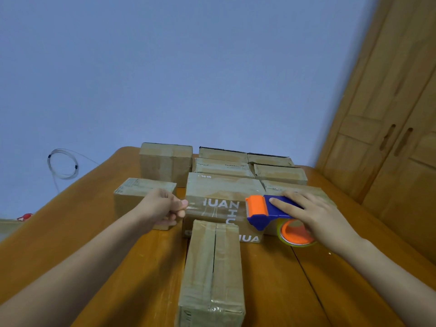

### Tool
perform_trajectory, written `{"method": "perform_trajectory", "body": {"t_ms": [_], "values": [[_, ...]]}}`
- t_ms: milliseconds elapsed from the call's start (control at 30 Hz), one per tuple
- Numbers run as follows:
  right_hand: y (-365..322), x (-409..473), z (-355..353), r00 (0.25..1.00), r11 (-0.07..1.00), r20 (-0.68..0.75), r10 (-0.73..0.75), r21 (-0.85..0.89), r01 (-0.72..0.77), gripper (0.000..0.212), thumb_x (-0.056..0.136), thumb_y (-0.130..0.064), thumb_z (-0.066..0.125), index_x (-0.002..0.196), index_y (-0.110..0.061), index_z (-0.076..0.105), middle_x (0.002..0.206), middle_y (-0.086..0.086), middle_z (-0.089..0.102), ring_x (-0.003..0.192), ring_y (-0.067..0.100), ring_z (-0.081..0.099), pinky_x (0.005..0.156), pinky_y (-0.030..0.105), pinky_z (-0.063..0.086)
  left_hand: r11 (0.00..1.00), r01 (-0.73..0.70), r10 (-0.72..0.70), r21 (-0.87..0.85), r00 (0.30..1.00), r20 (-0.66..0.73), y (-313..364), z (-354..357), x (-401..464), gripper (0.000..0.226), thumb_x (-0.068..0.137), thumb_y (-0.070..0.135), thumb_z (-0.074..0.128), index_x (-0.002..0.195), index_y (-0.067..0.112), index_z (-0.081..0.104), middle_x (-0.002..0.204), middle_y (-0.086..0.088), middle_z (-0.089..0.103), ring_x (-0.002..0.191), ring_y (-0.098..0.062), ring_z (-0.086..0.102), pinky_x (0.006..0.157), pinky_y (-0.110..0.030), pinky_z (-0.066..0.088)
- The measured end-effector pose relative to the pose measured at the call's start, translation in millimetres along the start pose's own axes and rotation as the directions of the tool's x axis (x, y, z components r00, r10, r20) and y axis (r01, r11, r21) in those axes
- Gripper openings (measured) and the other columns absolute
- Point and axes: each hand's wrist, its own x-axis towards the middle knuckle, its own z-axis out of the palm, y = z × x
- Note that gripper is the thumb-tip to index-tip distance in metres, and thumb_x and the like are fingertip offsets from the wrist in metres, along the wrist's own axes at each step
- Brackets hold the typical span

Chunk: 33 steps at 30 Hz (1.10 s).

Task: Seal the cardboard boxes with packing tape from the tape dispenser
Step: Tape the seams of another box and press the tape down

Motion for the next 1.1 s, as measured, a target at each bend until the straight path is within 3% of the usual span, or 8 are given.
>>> {"method": "perform_trajectory", "body": {"t_ms": [233,400,533,633,1100], "values": [[-3,-5,17,1.0,0.998,0.02,0.003,0.062,-0.004,0.105,0.047,0.006,0.086,0.138,-0.024,0.042,0.126,0.014,0.061,0.105,0.034,0.063,0.073,0.042,0.055,1.0,-0.022,0.024,0.018,0.998,-0.058,-13,7,5,0.026,0.088,0.014,0.067,0.07,-0.004,0.067,0.064,-0.013,0.064,0.055,-0.015,0.056,0.054,-0.023,0.055],[-5,-8,27,1.0,0.997,0.028,-0.001,0.071,-0.001,0.107,0.043,0.005,0.088,0.136,-0.022,0.044,0.123,0.015,0.063,0.099,0.033,0.065,0.07,0.041,0.056,0.997,-0.066,0.07,0.038,0.991,-0.113,-25,13,5,0.025,0.087,0.012,0.067,0.069,-0.006,0.068,0.053,-0.002,0.064,0.05,-0.005,0.057,0.052,-0.015,0.051],[-5,-8,31,1.0,0.997,0.013,-0.011,0.077,0.01,0.107,0.042,0.005,0.089,0.135,-0.021,0.044,0.12,0.016,0.063,0.097,0.034,0.065,0.069,0.043,0.056,0.996,-0.088,0.091,0.027,0.987,-0.135,-30,17,6,0.027,0.086,0.01,0.068,0.061,-0.001,0.067,0.052,0.004,0.065,0.056,-0.005,0.06,0.054,-0.016,0.051],[-5,-8,30,1.0,0.997,0.001,-0.021,0.075,0.021,0.106,0.042,0.004,0.089,0.135,-0.02,0.044,0.12,0.017,0.063,0.097,0.035,0.065,0.069,0.043,0.056,0.996,-0.092,0.094,0.016,0.984,-0.149,-32,17,7,0.031,0.086,0.009,0.069,0.055,0.003,0.066,0.057,0.002,0.067,0.063,-0.012,0.061,0.059,-0.021,0.053],[-5,-11,26,0.998,0.997,-0.048,-0.045,0.066,0.048,0.097,0.047,0.004,0.085,0.133,-0.017,0.046,0.118,0.018,0.064,0.096,0.036,0.065,0.068,0.043,0.055,0.996,-0.088,0.088,0.008,0.987,-0.134,-33,19,12,0.025,0.085,0.013,0.07,0.065,-0.002,0.069,0.053,0.002,0.064,0.052,-0.009,0.055,0.054,-0.018,0.05]]}}
